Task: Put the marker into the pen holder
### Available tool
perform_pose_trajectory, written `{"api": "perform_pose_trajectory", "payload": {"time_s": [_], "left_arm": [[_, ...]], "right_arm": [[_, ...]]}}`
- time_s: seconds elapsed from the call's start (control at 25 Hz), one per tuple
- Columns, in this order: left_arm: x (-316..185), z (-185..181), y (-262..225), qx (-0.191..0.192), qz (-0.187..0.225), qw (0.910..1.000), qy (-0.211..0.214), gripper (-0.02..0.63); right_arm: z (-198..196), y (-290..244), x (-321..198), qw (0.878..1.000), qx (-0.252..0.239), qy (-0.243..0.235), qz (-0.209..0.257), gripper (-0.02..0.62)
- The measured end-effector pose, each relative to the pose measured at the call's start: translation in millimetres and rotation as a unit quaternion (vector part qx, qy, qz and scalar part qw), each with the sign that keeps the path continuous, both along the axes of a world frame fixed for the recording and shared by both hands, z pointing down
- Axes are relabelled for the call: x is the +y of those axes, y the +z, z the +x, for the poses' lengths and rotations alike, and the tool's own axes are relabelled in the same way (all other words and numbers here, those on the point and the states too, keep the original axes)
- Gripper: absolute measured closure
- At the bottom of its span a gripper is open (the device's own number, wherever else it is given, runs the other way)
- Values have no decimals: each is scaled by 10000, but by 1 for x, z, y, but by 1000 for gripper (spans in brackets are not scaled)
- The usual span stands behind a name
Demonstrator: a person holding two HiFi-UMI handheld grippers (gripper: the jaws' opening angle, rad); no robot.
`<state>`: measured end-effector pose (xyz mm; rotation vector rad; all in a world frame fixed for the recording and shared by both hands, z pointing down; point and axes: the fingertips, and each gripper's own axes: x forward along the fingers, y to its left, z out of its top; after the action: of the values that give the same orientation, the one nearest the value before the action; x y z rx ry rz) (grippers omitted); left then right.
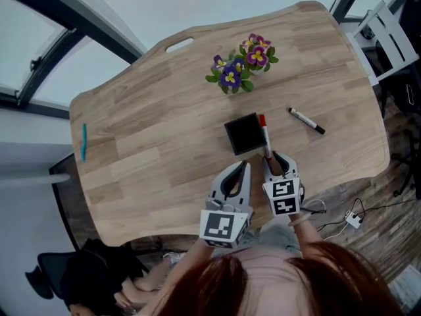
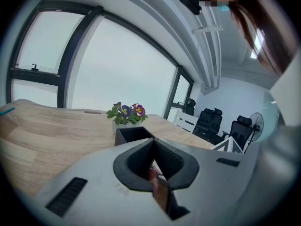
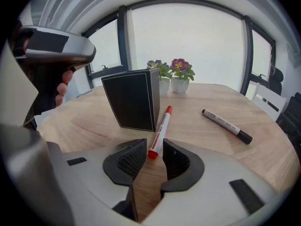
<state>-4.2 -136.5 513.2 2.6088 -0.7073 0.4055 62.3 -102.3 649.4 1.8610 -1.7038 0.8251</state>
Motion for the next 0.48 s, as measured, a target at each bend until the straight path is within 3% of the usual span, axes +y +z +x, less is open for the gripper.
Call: {"api": "perform_pose_trajectory", "payload": {"time_s": [0.48], "left_arm": [[1,4,3,41,-66,9998,174,604]], "right_arm": [[1,12,5,9993,-136,117,-331,529]]}}
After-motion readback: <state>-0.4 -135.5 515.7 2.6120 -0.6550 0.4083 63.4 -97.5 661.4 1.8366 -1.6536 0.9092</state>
